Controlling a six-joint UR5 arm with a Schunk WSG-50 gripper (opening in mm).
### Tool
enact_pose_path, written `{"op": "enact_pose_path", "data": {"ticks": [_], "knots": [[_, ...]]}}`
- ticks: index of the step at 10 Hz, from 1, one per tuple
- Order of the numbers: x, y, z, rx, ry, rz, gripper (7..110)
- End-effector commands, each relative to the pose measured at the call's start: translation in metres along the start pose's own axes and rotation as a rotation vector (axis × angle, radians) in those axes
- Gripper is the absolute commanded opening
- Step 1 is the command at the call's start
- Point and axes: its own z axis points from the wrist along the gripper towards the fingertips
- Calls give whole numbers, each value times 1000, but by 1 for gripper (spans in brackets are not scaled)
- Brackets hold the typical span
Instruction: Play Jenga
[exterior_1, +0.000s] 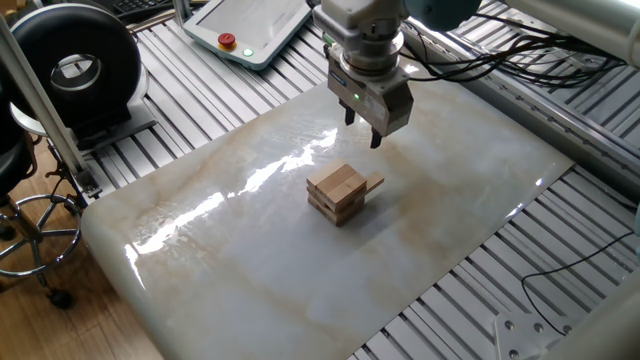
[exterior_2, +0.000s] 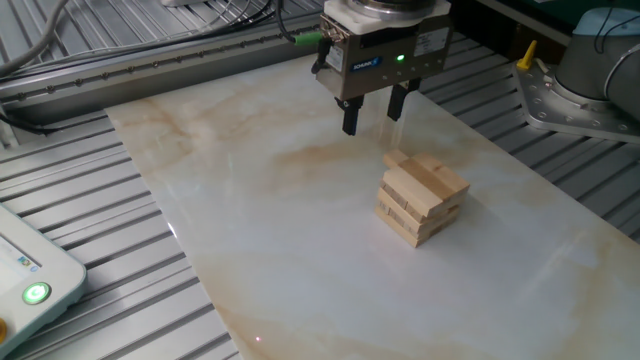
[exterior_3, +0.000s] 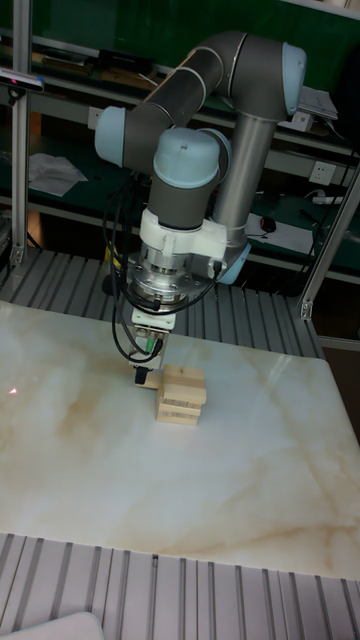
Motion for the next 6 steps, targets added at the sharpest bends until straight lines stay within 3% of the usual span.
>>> {"op": "enact_pose_path", "data": {"ticks": [1, 4, 6], "knots": [[1, -3, -1, 8, 2, -20, 66], [-2, 5, -1, -23, -9, -26, 66], [-11, 6, -2, -24, -48, -17, 66]]}}
